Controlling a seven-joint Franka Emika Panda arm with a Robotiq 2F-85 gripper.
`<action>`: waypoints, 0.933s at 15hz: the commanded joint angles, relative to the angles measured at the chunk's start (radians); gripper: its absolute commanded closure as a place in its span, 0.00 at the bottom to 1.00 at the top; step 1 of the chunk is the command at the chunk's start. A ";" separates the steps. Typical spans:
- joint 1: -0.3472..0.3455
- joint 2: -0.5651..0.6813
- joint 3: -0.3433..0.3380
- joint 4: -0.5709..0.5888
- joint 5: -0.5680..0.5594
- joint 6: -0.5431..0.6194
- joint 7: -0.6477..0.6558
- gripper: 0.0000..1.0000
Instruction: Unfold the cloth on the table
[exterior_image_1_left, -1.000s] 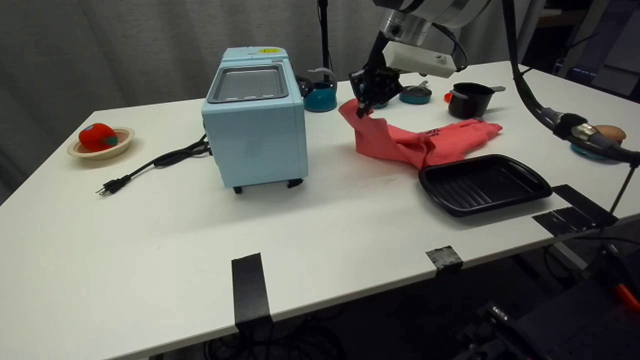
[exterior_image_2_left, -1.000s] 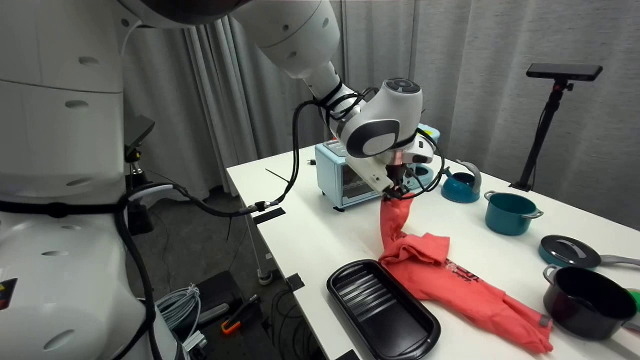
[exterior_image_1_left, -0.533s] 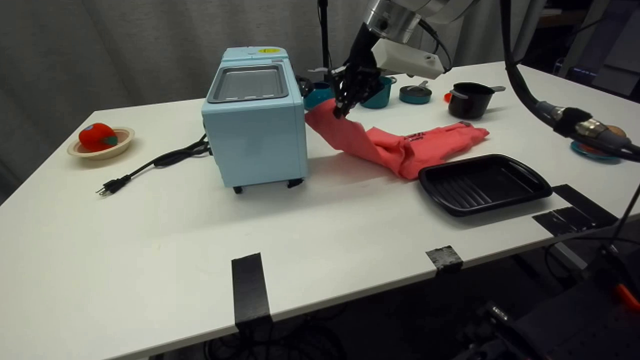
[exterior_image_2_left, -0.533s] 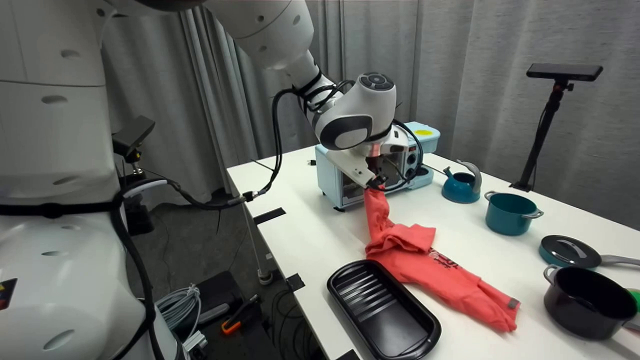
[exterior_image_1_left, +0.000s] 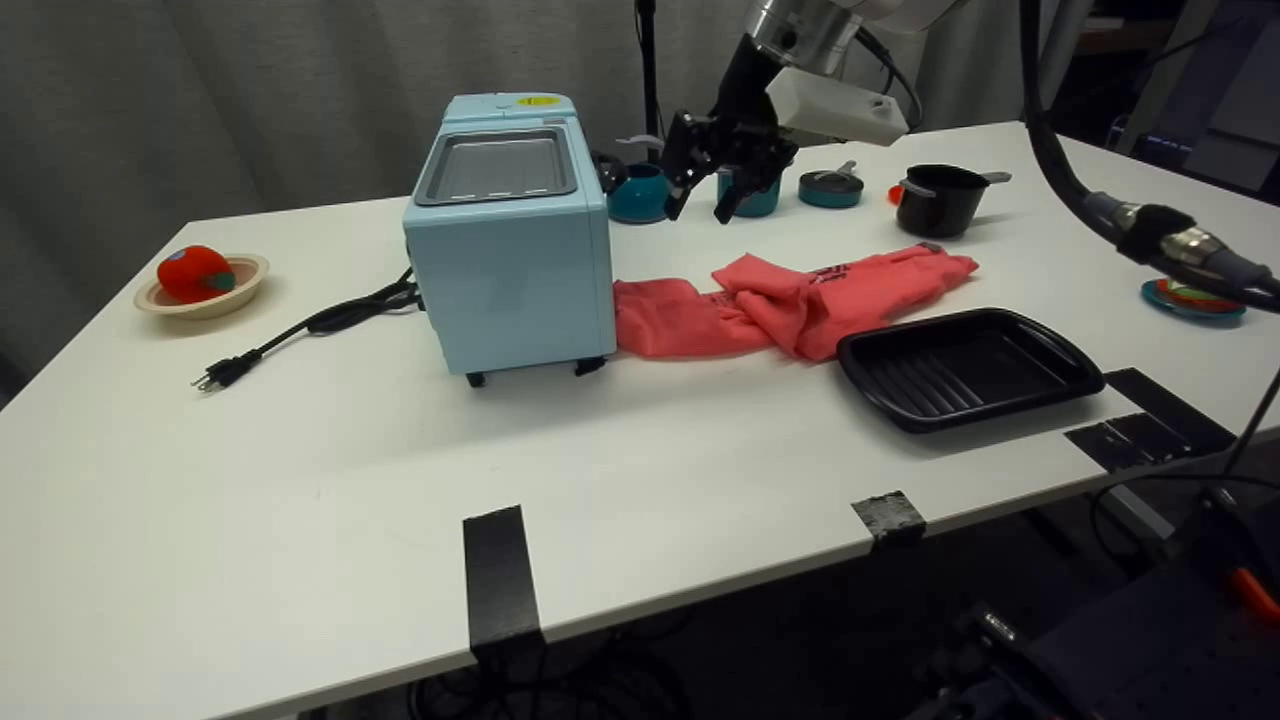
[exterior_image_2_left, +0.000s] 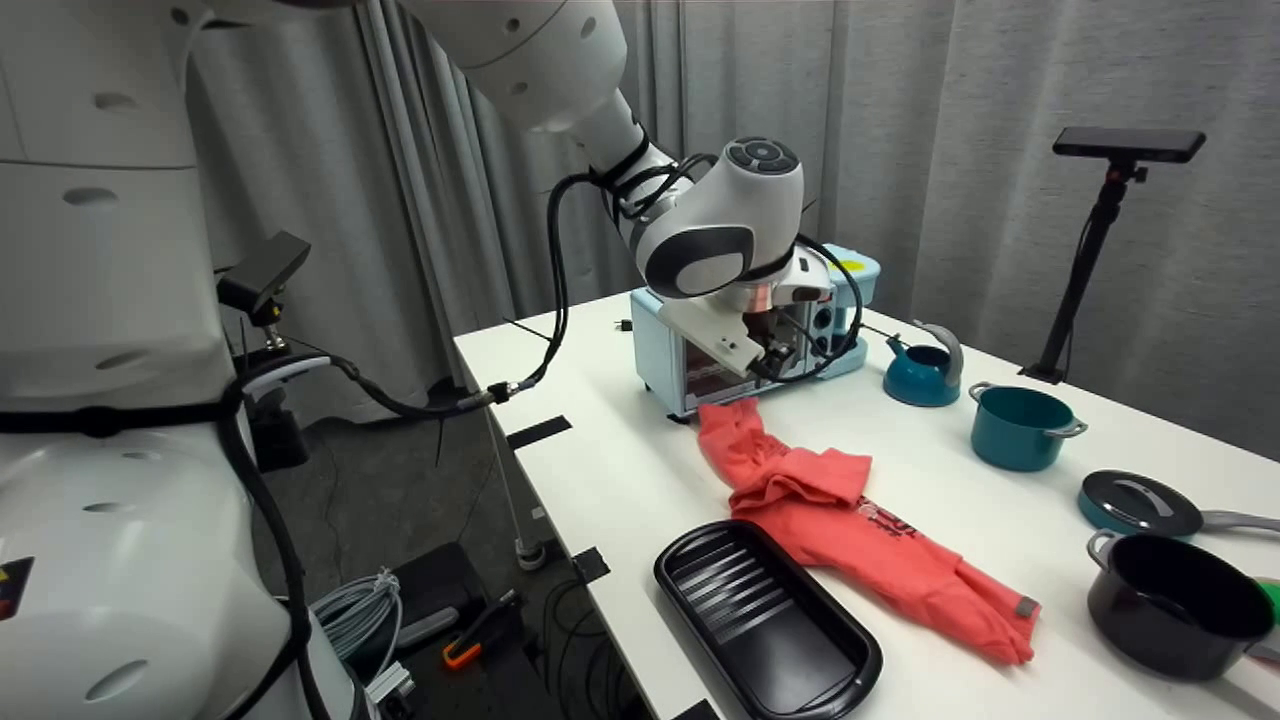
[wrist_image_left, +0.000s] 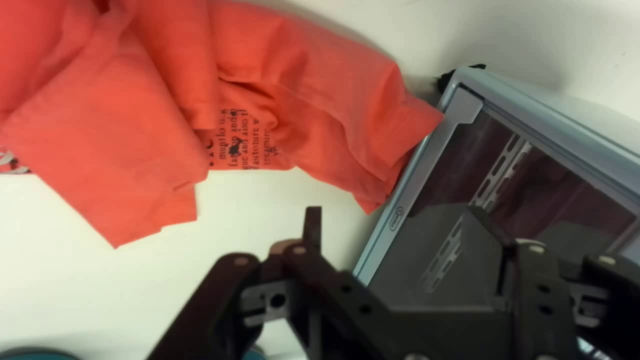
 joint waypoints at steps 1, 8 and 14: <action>-0.004 -0.021 -0.058 -0.001 -0.036 -0.040 0.003 0.00; -0.024 0.096 -0.136 0.065 -0.070 -0.028 0.033 0.00; -0.053 0.221 -0.159 0.134 -0.113 -0.033 0.091 0.00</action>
